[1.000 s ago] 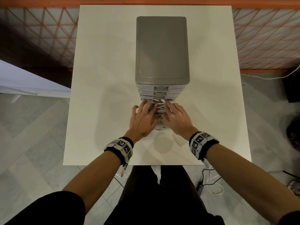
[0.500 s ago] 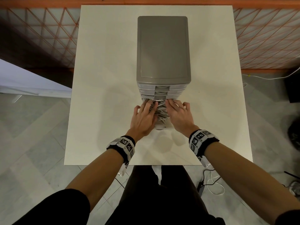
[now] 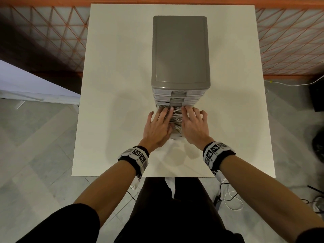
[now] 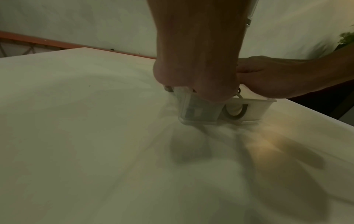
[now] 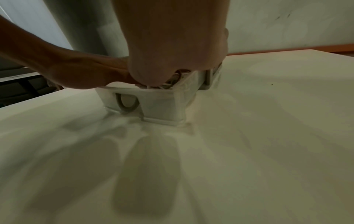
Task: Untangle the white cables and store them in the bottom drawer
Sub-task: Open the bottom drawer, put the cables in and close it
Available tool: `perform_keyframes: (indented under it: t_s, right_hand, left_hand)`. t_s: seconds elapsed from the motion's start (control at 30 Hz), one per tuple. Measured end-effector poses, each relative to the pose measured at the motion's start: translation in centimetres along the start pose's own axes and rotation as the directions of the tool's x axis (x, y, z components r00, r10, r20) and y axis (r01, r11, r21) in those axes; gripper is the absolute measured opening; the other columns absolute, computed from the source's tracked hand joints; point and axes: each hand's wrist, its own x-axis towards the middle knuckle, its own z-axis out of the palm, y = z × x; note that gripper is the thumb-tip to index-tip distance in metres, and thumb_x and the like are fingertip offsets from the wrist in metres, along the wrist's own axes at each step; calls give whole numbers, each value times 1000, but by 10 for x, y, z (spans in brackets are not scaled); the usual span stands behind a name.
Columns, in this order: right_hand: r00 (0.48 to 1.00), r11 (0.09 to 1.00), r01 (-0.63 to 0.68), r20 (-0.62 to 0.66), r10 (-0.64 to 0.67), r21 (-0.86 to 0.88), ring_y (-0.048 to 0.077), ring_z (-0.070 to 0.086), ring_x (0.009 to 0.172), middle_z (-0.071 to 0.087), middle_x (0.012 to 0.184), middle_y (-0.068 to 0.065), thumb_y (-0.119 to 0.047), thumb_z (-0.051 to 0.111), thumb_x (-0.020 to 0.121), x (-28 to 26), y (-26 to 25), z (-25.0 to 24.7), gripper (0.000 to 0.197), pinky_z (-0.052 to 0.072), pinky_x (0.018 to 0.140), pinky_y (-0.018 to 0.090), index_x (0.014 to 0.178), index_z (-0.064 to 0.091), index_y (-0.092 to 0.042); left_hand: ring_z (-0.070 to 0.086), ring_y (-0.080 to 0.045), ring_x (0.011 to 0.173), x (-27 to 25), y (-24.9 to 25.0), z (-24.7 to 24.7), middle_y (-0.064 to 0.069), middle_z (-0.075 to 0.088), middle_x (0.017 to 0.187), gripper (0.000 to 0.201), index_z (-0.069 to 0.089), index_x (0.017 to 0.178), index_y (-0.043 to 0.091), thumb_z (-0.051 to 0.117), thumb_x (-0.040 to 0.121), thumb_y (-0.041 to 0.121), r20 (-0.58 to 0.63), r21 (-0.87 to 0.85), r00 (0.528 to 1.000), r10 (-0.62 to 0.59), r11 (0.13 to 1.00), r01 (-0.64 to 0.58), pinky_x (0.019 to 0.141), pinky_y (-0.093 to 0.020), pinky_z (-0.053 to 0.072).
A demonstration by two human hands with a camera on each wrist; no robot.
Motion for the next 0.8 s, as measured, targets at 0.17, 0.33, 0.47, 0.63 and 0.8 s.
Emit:
perform_keyframes:
  t_s: [0.17,0.33,0.47,0.63,0.8]
  right_hand:
    - [999,1000,31,-19,-31,-1,29,47,128,46,148,13,-39,37,95,-9,5,5,61,33,98,52,144,41,-3]
    - [999,999,-40,34,41,-21,33,39,125,38,150,7,-47,34,92,-9,-1,2,67,36,93,53,147,37,-9]
    - [993,997,-82,88,82,-3,33,39,122,38,146,6,-50,27,89,-5,1,-1,69,37,91,51,147,34,-14]
    - [987,997,-82,139,82,-8,32,35,130,30,154,3,-50,35,93,-2,-2,-2,70,33,96,52,151,27,-12]
    - [986,996,-87,145,87,-7,31,37,126,32,152,0,-47,32,96,3,-4,-7,62,33,93,50,149,28,-14]
  left_hand:
    - [19,-31,152,-7,0,6,-11,18,166,67,13,159,25,29,102,55,19,1,999,27,1000,-27,117,-55,21]
    - [15,-32,153,-6,4,8,-11,12,167,70,20,158,20,31,100,58,64,31,998,-5,1000,3,114,-57,26]
    - [15,-33,152,-5,8,5,-8,14,166,72,22,156,19,32,98,61,83,24,996,-13,1000,11,113,-57,28]
    - [9,-32,153,-4,10,3,-7,6,168,75,15,158,19,26,98,63,131,53,991,-22,998,15,115,-60,22]
    - [9,-32,153,-3,11,0,-7,5,168,75,11,158,20,21,98,63,151,92,988,-24,996,11,113,-61,21]
